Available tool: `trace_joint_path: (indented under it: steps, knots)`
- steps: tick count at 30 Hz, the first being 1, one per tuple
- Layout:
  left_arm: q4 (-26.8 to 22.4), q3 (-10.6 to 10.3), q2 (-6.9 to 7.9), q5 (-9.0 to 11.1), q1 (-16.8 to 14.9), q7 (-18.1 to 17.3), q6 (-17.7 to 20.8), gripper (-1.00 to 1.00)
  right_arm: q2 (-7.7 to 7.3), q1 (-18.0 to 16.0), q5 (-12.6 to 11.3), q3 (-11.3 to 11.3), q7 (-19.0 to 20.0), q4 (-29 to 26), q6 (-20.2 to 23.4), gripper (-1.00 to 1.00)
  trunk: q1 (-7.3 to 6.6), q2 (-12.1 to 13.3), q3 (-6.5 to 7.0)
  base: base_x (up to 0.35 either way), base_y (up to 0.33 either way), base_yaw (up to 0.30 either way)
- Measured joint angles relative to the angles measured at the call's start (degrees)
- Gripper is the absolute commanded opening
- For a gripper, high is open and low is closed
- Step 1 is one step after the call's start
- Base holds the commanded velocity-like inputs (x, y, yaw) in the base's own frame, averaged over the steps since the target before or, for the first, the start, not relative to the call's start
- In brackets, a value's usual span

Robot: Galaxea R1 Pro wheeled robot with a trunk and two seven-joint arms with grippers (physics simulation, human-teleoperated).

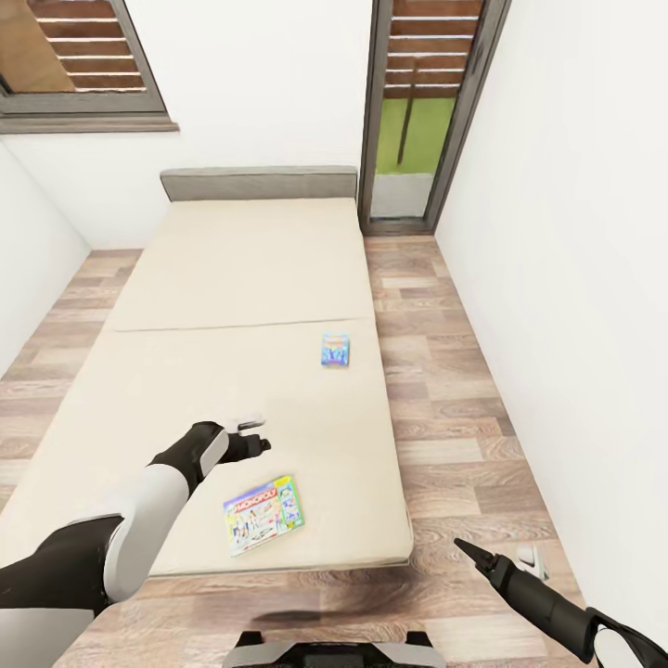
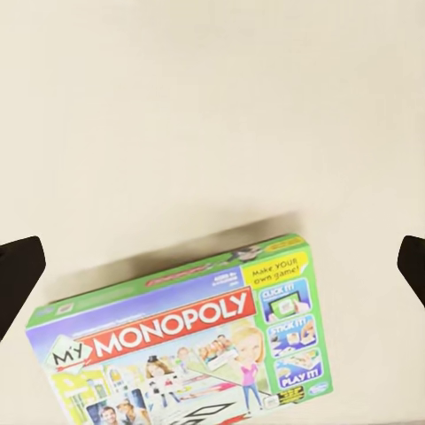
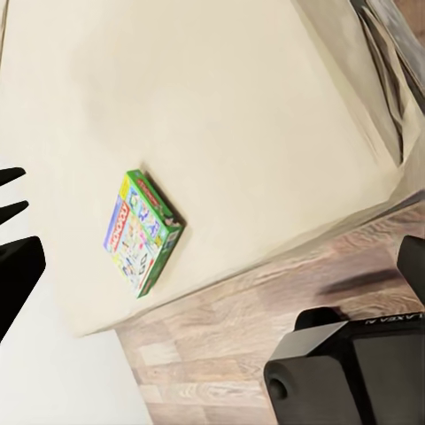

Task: Put all the toys in the child's room - the three board games (two on the bed and one on the table), the two jigsaw puzzles on the table, and the tennis ball on the table - inside the toy box on the table in the child's room.

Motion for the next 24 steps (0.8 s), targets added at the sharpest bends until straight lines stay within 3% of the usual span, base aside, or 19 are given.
trace_joint_path:
  steps: [24]
  knots:
    - [0.0,-0.13,-0.08,0.0,0.0,0.0,0.0,1.0,0.0,-0.01,0.0,0.05,0.04,0.04,0.0,1.0,0.0,0.0,-2.24,0.0,0.0,0.0]
